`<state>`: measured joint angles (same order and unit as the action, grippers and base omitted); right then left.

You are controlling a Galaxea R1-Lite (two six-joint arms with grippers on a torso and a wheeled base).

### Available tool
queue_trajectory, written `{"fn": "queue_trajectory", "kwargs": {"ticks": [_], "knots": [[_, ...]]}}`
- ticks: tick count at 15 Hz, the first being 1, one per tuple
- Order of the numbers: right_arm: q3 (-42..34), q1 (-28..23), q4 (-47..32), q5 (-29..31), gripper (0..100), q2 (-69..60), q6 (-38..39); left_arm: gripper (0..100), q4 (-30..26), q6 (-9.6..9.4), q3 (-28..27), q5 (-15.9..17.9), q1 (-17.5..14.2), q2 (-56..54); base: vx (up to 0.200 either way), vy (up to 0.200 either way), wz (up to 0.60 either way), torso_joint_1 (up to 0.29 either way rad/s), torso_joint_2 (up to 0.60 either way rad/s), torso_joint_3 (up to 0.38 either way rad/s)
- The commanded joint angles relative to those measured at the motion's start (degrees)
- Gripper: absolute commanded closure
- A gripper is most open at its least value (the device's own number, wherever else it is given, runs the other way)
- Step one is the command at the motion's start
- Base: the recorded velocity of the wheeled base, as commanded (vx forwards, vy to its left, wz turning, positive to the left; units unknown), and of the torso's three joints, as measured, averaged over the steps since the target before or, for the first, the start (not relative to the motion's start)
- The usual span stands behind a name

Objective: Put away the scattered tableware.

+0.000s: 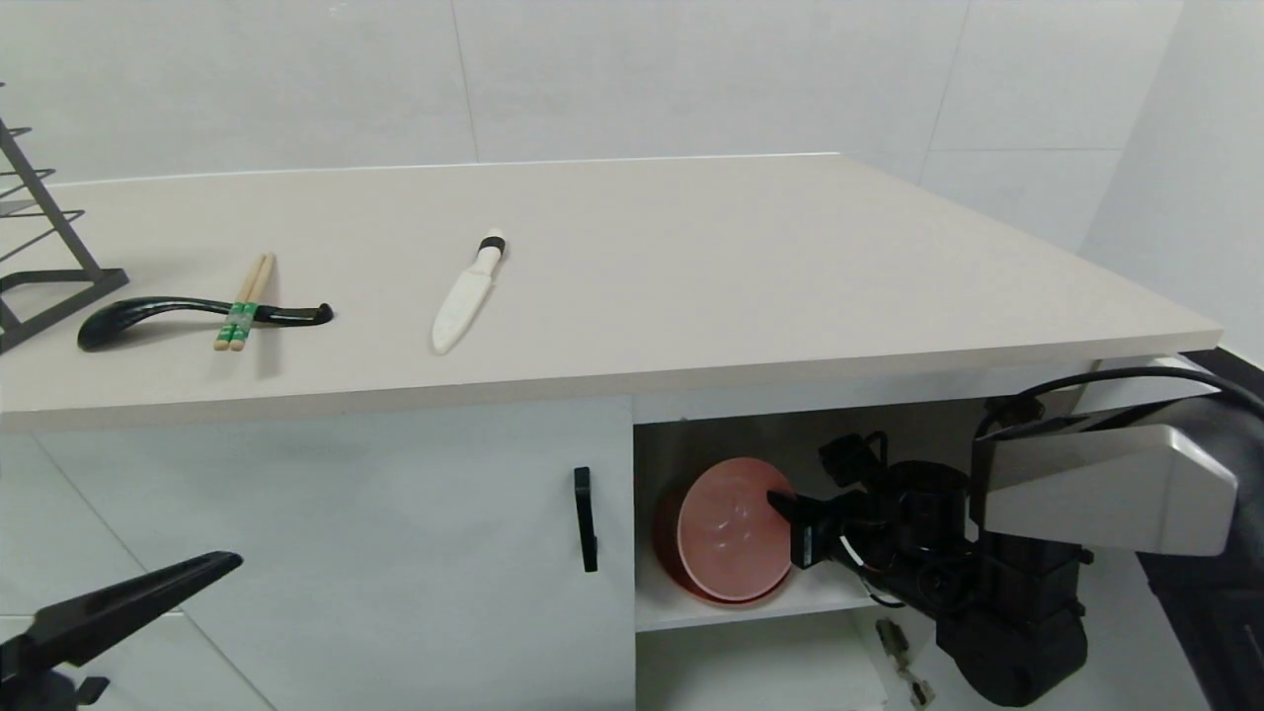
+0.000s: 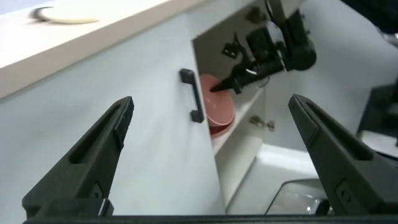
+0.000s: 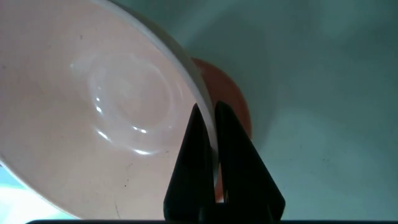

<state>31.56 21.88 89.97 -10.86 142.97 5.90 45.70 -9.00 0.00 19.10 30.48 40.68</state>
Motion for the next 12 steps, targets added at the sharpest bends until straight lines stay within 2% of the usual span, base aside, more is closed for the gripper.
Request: {"fn": "queue_trajectory", "kwargs": {"ticks": [1, 2, 3, 5, 6, 7, 9, 10, 12], "knots": [[0.6, -0.3, 0.0, 0.1, 100, 0.8, 0.0, 0, -11.2, 2.32, 0.0, 0.1, -8.2, -18.9, 0.000, 0.000, 0.00, 0.000, 0.00, 0.000], [0.7, -0.2, 0.0, 0.1, 100, 0.8, 0.0, 0, -13.5, 2.76, 0.0, 0.1, -9.6, -21.3, 0.000, 0.000, 0.00, 0.000, 0.00, 0.000], [0.8, -0.2, 0.0, 0.1, 100, 0.8, 0.0, 0, -16.9, 4.07, 0.0, 0.0, -11.7, -24.6, 0.000, 0.000, 0.00, 0.000, 0.00, 0.000], [0.8, -0.2, 0.0, 0.1, 100, 0.8, 0.0, 0, -18.4, 9.79, 0.0, 0.0, -14.1, -28.6, 0.000, 0.000, 0.00, 0.000, 0.00, 0.000], [0.6, -0.2, 0.0, 0.1, 100, 0.8, 0.0, 0, -19.2, 11.72, 0.0, 0.0, -15.3, -29.5, 0.000, 0.000, 0.00, 0.000, 0.00, 0.000], [0.2, -0.2, 0.0, 0.2, 100, 0.7, 0.0, 0, -20.7, 12.42, 0.0, -0.3, -15.9, -30.0, 0.000, 0.000, 0.00, 0.000, 0.00, 0.000], [-0.4, 0.3, 0.0, 2.5, 100, 0.8, -0.1, 0, -20.9, 12.42, 0.0, -0.6, -17.3, -30.0, 0.000, 0.000, 0.00, 0.000, 0.00, 0.000], [-0.4, 0.4, 0.0, 3.2, 0, 1.0, -0.1, 0, -21.2, 12.42, 0.0, -0.5, -17.8, -30.1, 0.000, 0.000, 0.00, 0.000, 0.00, 0.000], [-0.2, 0.4, 0.0, 3.3, 0, 1.6, 0.1, 0, -21.9, 12.42, 0.0, -0.5, -18.7, -30.1, 0.000, 0.000, 0.00, 0.000, 0.00, 0.000]]}}
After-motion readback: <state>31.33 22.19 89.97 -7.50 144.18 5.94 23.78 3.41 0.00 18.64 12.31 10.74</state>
